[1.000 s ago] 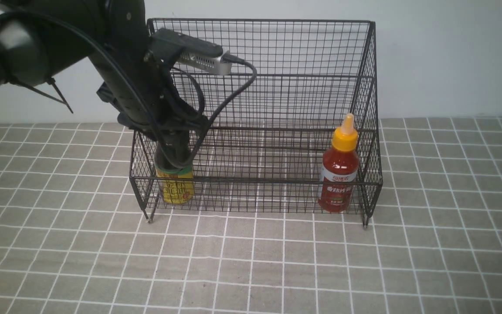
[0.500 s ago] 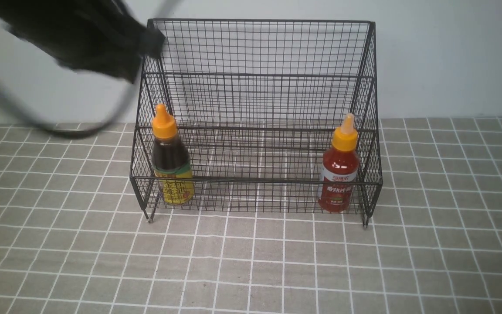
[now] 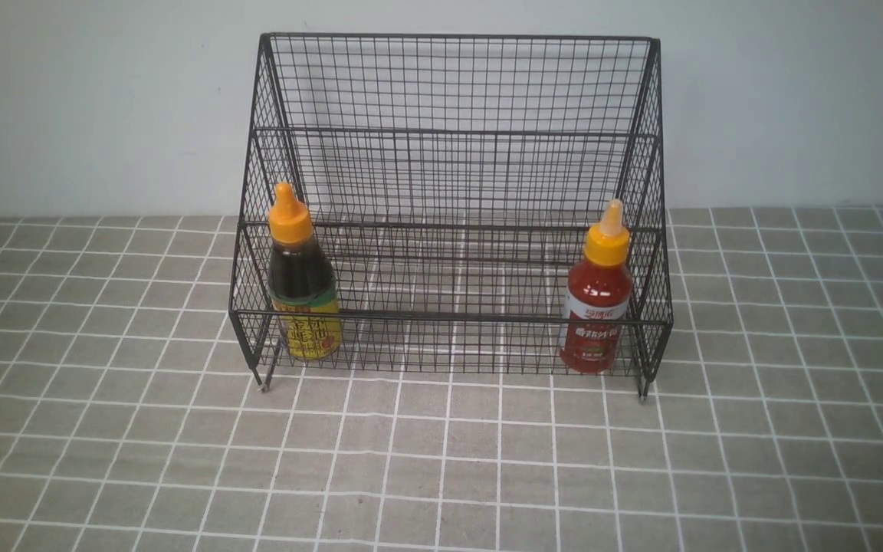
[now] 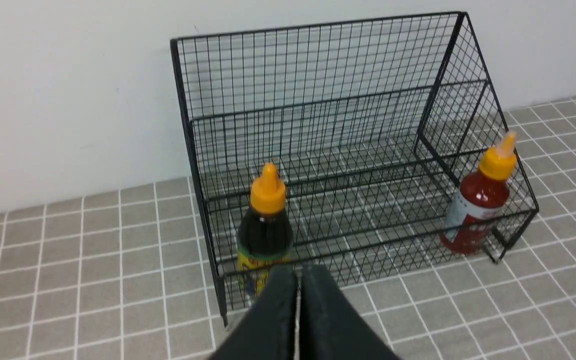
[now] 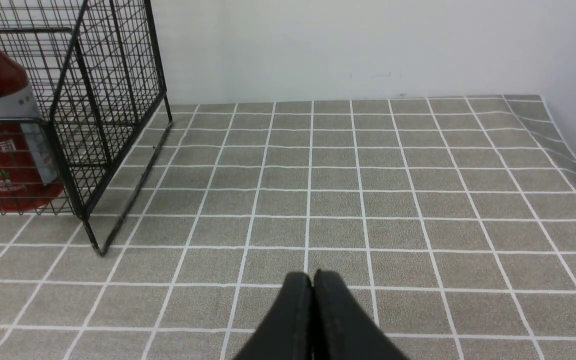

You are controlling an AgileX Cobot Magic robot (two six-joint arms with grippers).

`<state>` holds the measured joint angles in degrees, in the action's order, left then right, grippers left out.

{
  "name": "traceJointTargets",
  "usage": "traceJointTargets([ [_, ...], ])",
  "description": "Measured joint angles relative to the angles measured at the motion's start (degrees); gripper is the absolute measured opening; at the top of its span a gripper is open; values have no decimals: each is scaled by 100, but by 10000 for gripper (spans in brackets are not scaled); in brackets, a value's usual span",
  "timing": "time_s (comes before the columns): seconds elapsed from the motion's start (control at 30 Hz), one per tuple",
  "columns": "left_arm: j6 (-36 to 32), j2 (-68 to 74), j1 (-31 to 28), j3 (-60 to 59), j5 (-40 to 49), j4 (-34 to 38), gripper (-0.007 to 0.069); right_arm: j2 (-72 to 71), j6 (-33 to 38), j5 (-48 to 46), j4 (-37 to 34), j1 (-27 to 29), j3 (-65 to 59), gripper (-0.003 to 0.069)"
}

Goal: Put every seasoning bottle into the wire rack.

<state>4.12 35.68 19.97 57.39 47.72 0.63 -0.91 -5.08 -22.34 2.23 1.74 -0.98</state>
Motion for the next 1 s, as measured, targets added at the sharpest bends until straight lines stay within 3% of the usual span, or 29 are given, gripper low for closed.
traceJointTargets([
  [0.23,0,-1360,0,-1225,30,6,-7,0,0,0,0,0,0,-15],
  [0.6,-27,-1997,0,-1491,-16,0,-7,0,0,0,0,0,0,-15],
  [0.67,-96,-2110,-100,-1694,-282,5,-7,0,0,0,0,0,0,-15],
  [0.83,-604,-2813,-987,-3332,-1883,180,-7,0,0,0,0,0,0,-15],
  [1.0,-743,-3261,-1430,-4384,-2505,205,-7,0,0,0,0,0,0,-15],
])
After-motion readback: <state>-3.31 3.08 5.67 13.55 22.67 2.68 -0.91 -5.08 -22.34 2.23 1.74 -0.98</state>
